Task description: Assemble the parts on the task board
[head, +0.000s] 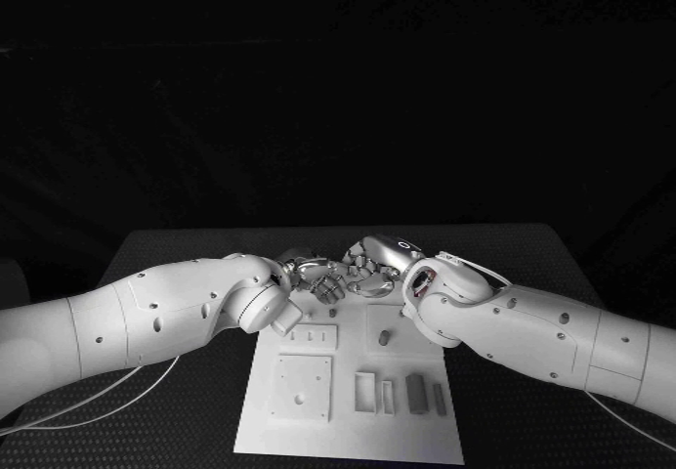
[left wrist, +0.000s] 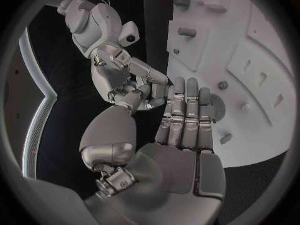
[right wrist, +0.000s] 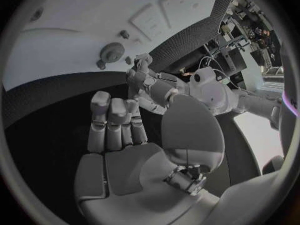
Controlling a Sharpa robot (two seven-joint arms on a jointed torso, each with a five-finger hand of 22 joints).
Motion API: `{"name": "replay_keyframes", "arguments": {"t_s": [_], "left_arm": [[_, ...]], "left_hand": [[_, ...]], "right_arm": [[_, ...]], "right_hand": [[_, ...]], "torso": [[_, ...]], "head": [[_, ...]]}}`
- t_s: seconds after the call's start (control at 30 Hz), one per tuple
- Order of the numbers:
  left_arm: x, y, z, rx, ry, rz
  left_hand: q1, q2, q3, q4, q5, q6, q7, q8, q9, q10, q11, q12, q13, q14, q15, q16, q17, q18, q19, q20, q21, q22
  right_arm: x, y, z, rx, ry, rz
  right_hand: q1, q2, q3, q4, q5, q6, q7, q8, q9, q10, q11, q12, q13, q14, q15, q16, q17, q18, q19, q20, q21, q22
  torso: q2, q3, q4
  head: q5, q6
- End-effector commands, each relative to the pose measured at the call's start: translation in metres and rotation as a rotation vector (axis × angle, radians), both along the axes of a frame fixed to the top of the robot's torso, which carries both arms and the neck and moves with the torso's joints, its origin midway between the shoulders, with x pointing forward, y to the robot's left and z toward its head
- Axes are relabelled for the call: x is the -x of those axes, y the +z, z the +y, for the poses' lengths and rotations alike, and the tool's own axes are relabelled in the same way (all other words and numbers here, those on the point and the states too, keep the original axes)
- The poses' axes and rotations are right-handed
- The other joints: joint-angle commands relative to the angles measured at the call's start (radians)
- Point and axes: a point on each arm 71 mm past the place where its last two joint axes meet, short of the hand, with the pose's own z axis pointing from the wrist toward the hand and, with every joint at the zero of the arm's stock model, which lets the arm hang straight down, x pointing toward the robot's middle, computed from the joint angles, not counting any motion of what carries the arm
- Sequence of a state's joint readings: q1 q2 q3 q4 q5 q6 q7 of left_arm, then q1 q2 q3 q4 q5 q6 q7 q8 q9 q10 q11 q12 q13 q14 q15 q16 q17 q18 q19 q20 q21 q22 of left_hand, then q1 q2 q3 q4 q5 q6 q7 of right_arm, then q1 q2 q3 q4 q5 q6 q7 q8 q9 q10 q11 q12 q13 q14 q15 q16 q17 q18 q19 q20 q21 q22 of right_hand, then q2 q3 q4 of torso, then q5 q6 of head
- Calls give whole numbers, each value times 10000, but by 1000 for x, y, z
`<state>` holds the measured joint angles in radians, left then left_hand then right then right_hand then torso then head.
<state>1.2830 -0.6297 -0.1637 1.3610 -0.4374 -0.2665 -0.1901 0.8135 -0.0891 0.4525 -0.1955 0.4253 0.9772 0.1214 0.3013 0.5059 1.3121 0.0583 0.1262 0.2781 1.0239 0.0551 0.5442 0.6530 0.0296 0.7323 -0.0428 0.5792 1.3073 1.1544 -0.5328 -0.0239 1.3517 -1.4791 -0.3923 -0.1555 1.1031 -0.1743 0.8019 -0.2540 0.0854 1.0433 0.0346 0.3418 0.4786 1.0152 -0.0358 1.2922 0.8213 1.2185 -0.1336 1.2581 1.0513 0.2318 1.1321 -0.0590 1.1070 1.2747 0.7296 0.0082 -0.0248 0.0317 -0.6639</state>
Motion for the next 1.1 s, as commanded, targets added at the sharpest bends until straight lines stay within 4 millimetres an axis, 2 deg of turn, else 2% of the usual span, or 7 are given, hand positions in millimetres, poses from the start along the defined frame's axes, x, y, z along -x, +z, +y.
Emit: {"name": "replay_keyframes", "arguments": {"t_s": [0.03, 0.13, 0.37, 0.9, 1.1], "left_arm": [[2, 1, -6, 29, -296, 37], [2, 1, -7, -17, -311, 32], [2, 1, -7, -109, -251, -25], [2, 1, -3, -169, -238, -146], [2, 1, -1, -181, -264, -110]], "left_hand": [[11, 77, -12, -61, -77, 58, -3, 24, 13, 48, -13, 44, 11, 29, -31, 50, 10, 118, -14, -40, 47, 157], [202, 112, 67, -200, -417, 79, -12, 34, 26, 58, -25, 80, 43, 31, -36, 63, 18, 113, -20, -44, 62, 156], [304, 73, 106, -291, -528, 156, -42, 70, 49, 104, -59, 143, 91, 62, -50, 96, 33, 105, -7, -55, 77, 144], [796, 866, 399, -381, -624, 451, -166, 190, 116, 303, -185, 342, 233, 164, -103, 216, 88, 49, 0, -94, 100, 118], [764, 861, 432, -309, -662, 507, -182, 201, 120, 336, -203, 371, 256, 176, -108, 238, 95, 24, -3, -99, 99, 110]], "right_arm": [[1, -1, 3, 122, 131, -63], [1, -1, 3, 118, 141, -60], [2, -1, 4, 124, 150, -53], [-1, -4, -1, 351, 18, 57], [-2, -5, -2, 401, -37, 85]], "right_hand": [[39, 64, 59, 26, 40, 516, 376, 288, 841, 40, 2, -67, 9, 61, -38, -52, -17, 300, 74, -21, 63, -12], [32, 56, 68, 28, 71, 521, 374, 286, 849, 47, 0, -70, 12, 67, -39, -53, -17, 300, 80, -22, 65, -15], [22, 45, 80, 28, 115, 527, 371, 282, 861, 57, -2, -76, 17, 75, -41, -56, -18, 300, 88, -25, 66, -20], [9, 41, 88, 29, 159, 534, 369, 279, 873, 66, -5, -81, 23, 84, -43, -57, -18, 300, 97, -26, 69, -24], [6, 39, 89, 28, 166, 535, 368, 279, 876, 68, -5, -82, 24, 86, -43, -57, -18, 300, 99, -26, 70, -25]], "torso": [[4, 5, -6], [7, 4, -9], [0, 2, 2], [3, -12, 3], [2, -8, 5]], "head": [[-11, -8], [-17, -14], [-28, -30], [-61, -57], [-59, -78]]}}
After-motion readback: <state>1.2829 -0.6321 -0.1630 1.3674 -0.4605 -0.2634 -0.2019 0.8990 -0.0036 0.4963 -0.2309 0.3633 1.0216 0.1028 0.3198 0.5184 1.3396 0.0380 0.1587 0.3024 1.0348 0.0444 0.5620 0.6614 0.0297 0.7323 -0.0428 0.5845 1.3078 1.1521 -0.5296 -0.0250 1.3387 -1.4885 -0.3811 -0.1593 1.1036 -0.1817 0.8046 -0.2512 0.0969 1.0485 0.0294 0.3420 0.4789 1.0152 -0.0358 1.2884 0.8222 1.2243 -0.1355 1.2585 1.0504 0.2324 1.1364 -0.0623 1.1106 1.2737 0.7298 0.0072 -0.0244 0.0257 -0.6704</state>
